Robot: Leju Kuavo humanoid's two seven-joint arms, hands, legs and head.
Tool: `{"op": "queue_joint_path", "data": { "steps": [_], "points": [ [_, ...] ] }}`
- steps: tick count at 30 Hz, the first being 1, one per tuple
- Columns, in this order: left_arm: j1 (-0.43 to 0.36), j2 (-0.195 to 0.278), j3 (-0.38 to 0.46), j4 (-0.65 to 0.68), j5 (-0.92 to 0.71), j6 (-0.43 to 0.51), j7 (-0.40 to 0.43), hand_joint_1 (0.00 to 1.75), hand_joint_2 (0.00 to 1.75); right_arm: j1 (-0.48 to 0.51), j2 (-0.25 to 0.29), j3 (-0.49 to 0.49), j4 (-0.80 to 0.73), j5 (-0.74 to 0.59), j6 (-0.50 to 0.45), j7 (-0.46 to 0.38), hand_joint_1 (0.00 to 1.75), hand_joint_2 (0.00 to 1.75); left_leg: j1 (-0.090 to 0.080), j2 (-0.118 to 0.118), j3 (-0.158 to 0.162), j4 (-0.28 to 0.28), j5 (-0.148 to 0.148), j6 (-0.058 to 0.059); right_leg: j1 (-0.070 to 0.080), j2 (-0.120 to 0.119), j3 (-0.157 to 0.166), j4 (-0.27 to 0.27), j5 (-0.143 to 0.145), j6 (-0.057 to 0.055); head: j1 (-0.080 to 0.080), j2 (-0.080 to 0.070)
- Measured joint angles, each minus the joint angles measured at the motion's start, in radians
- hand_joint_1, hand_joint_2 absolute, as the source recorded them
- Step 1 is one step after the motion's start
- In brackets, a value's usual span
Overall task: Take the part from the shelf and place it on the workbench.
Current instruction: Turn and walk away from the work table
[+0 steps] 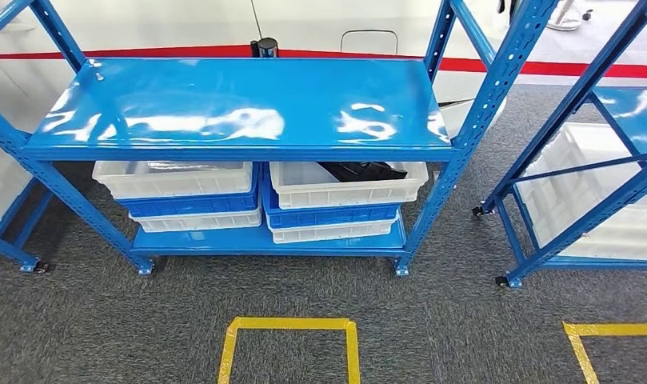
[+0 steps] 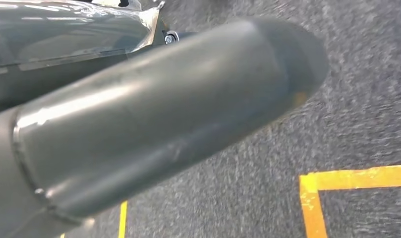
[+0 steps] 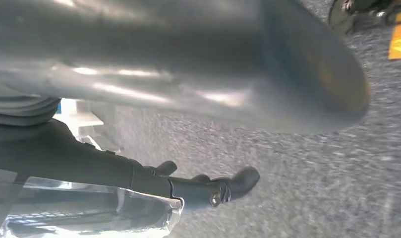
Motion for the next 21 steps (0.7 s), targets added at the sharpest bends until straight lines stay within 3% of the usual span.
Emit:
{"op": "queue_joint_path", "data": {
  "steps": [2,4,5,6,8,10,11,15,21],
  "points": [
    [0.001,0.0,0.001,0.0,0.0,-0.001,0.0,0.0,0.0,-0.002,0.0,-0.001,0.0,0.002,-0.002,0.0,0.0,0.0,-0.004,0.031,-0.001,-0.001,0.001,0.007,-0.001,-0.051,-0.066,0.138,-0.065,-0.004,0.006,0.0],
    [0.002,0.0,0.003,0.0,0.0,-0.002,0.0,0.0,0.0,-0.003,-0.001,-0.001,0.0,0.011,-0.008,0.0,0.0,0.0,-0.006,0.054,-0.002,-0.001,0.0,0.007,-0.005,-0.066,-0.113,0.24,-0.101,0.001,0.007,0.0],
    [0.002,0.0,0.003,0.0,0.0,-0.002,0.0,0.0,0.0,-0.001,-0.001,-0.001,0.0,0.018,-0.012,0.001,0.0,0.0,-0.006,0.06,-0.002,0.0,-0.001,0.007,-0.007,-0.068,-0.113,0.246,-0.1,0.007,0.007,0.0],
    [0.001,0.0,0.004,0.0,0.0,-0.002,0.0,0.0,0.0,0.0,-0.001,-0.001,0.0,0.024,-0.016,0.003,0.0,0.0,-0.005,0.065,-0.002,0.0,-0.001,0.006,-0.01,-0.07,-0.092,0.212,-0.086,0.015,0.007,0.0],
    [-0.001,-0.001,0.004,0.0,0.0,-0.002,0.0,0.0,0.0,0.002,-0.002,-0.001,0.0,0.035,-0.023,0.009,0.0,0.0,-0.005,0.073,0.001,0.001,-0.003,0.002,-0.015,-0.079,-0.01,0.072,-0.038,0.03,0.007,0.0],
    [-0.002,-0.002,0.005,0.0,0.0,-0.002,-0.002,0.0,0.0,0.001,-0.003,-0.001,0.0,0.04,-0.028,0.018,0.0,0.0,-0.009,0.078,0.002,0.005,-0.006,-0.008,-0.014,-0.088,0.059,-0.049,0.0,0.028,0.007,0.0],
    [-0.003,-0.001,0.005,0.0,0.001,-0.003,-0.003,0.0,0.0,0.0,-0.003,-0.001,0.0,0.04,-0.029,0.022,0.0,0.0,-0.011,0.078,0.002,0.008,-0.01,-0.009,-0.013,-0.091,0.073,-0.072,0.008,0.024,0.006,0.0],
    [-0.002,0.001,0.01,0.0,0.003,-0.003,-0.005,0.0,0.0,0.001,-0.003,-0.002,0.0,0.041,-0.029,0.029,0.0,0.0,-0.008,0.075,0.001,0.009,-0.007,-0.006,-0.008,-0.091,0.076,-0.075,0.015,0.015,0.005,0.0],
    [-0.002,0.002,0.014,0.0,0.01,-0.005,-0.026,0.0,0.0,0.001,-0.003,-0.002,0.0,0.045,-0.026,0.028,0.0,0.0,-0.002,0.074,0.002,0.002,-0.001,-0.021,-0.002,-0.091,0.073,-0.073,0.014,0.012,0.005,0.0]
  ]
}}
